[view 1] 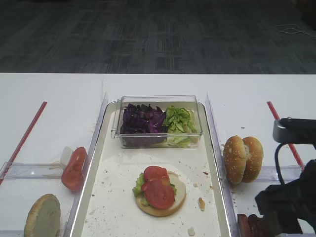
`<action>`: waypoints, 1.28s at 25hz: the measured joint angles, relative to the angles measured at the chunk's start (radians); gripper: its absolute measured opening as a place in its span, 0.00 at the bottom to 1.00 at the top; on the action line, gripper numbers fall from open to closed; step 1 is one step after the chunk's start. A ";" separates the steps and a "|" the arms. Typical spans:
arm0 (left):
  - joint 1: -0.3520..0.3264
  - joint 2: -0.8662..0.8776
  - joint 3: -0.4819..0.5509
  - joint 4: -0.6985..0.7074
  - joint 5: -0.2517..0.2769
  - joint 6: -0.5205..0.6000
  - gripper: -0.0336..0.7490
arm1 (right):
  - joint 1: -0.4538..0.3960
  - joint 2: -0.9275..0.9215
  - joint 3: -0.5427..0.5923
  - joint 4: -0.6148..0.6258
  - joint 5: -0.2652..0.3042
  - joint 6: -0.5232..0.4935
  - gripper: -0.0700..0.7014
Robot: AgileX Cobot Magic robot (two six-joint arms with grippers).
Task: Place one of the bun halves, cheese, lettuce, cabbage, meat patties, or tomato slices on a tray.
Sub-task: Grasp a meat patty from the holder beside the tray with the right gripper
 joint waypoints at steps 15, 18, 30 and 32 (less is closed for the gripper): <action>0.000 0.000 0.000 0.000 0.000 0.000 0.92 | 0.214 0.025 -0.085 0.000 -0.092 0.207 0.84; 0.000 0.000 0.000 0.000 0.000 0.000 0.92 | 0.214 0.082 -0.085 0.024 -0.101 0.194 0.84; 0.000 0.000 0.000 0.000 0.000 0.000 0.92 | 0.216 0.188 -0.087 0.120 -0.133 0.088 0.76; 0.000 0.000 0.000 0.000 0.000 0.000 0.92 | 0.216 0.188 -0.087 0.127 -0.137 0.082 0.75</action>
